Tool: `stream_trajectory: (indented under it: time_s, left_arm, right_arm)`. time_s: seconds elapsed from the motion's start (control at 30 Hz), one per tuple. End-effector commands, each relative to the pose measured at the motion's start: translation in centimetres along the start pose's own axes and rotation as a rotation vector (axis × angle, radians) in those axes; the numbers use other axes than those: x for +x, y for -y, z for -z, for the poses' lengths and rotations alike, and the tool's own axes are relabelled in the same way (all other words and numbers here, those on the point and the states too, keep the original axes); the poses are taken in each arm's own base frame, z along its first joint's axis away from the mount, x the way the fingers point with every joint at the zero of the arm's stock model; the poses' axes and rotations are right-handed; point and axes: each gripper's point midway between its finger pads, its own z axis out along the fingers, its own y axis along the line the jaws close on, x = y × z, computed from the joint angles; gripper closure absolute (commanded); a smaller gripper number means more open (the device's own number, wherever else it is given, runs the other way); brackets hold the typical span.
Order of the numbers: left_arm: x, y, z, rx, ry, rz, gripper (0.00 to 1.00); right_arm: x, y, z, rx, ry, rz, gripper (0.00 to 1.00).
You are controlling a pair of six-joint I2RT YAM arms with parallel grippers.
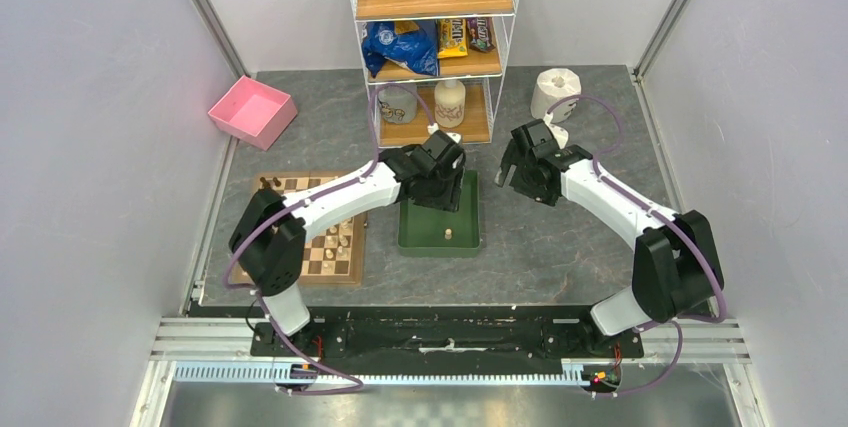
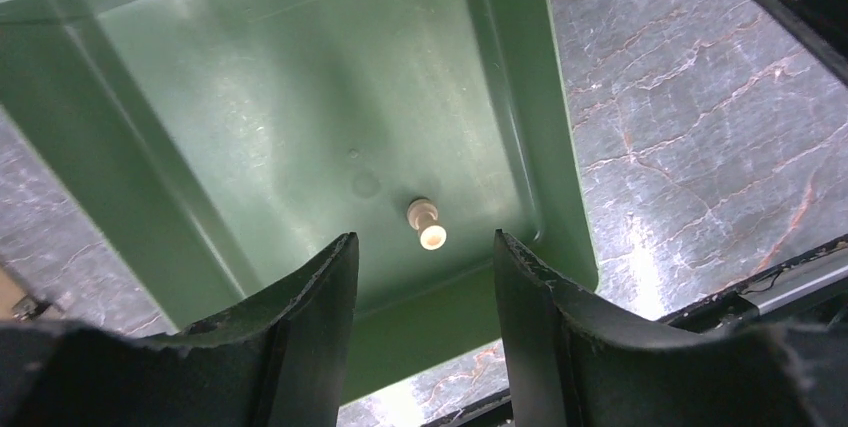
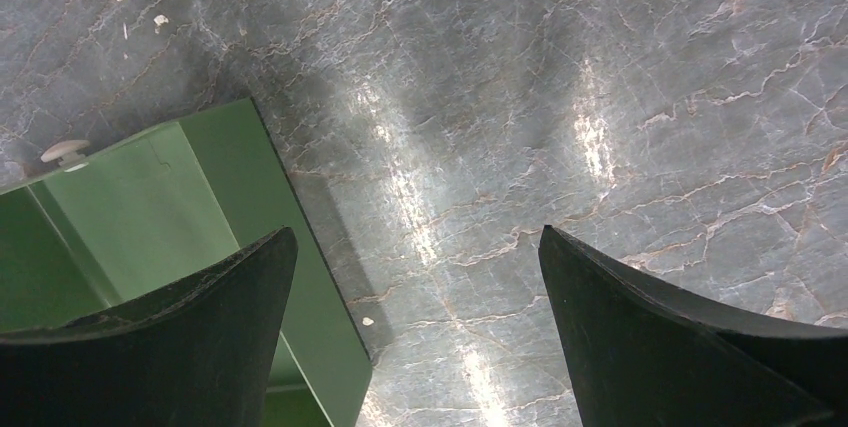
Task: Set up the chess pieces on the board
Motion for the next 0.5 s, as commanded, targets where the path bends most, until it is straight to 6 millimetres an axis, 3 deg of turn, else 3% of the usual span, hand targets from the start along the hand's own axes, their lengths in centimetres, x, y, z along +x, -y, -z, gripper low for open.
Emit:
stream_trajectory:
  time_s: [0.0,0.47]
  left_arm:
    - [-0.3,1.7,-1.1,0.047,-0.019,-0.053,0.41]
    - [2.7,1.5,-4.3,0.0,-0.125,-0.077,0.48]
  right_arm:
    - [-1.3,0.2,0.9,0.0,0.052,-0.008,0.01]
    - [-1.3,0.1,0.8,0.004,0.045,0.0,0.01]
